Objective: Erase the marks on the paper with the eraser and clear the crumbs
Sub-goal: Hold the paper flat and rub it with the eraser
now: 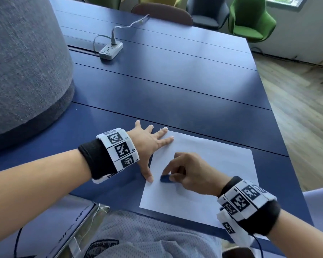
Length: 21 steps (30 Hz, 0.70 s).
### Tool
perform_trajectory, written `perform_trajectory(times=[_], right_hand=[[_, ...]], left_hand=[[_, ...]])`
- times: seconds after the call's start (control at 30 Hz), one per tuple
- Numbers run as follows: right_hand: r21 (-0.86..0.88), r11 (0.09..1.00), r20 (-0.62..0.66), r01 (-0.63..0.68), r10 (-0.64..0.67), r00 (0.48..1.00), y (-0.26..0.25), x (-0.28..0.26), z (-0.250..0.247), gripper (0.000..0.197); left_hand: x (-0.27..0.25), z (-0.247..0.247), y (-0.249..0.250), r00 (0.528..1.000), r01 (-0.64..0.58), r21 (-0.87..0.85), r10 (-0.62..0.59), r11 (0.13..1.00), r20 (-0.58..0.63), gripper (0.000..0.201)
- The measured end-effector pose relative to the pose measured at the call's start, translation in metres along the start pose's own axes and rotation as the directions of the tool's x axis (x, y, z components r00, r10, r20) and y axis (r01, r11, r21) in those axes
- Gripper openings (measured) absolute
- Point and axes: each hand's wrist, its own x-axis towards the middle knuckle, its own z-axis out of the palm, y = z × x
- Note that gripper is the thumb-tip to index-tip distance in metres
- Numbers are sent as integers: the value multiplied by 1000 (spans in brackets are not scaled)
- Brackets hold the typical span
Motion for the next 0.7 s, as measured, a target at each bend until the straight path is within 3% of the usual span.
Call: perform_trajectory(times=[0.1,0.13,0.27,0.4,0.43,0.5,0.6,0.63,0.7], right_hand=[[7,998,189,56,-56,980,-7,-11,2,31],[-5,998,201,61,-59,978,-8,-10,3,31],[-8,1000,-15,3,-3,1000,-3,2,6,27],[9,1000,184,12,-14,983,-7,-13,8,26],[21,1000,172,-23,19,985,-6,-10,4,24],[66,987,-4,-146,146,989,6,7,-8,17],[133,927,-266,-351,375,888,33,30,-32,15],[161,912,-304,-377,409,860,38,33,-36,16],[173,912,-305,-373,409,860,39,30,-33,15]], left_hand=[[-1,2,0,1000,5,-7,-5,1000,2,140],[-1,3,0,1000,5,-4,-5,1000,1,140],[-1,2,-2,1000,3,-28,-3,1000,1,142],[-1,4,-2,1000,-1,-32,1,999,-5,143],[-1,3,-2,1000,-1,-24,1,1000,-9,143],[-1,2,-3,1000,2,-21,-2,1000,-7,143],[-1,3,-2,1000,4,-32,-5,999,-5,142],[-1,2,-2,1000,3,-33,-3,999,-3,142],[-1,2,-2,1000,-1,-37,1,999,-4,142]])
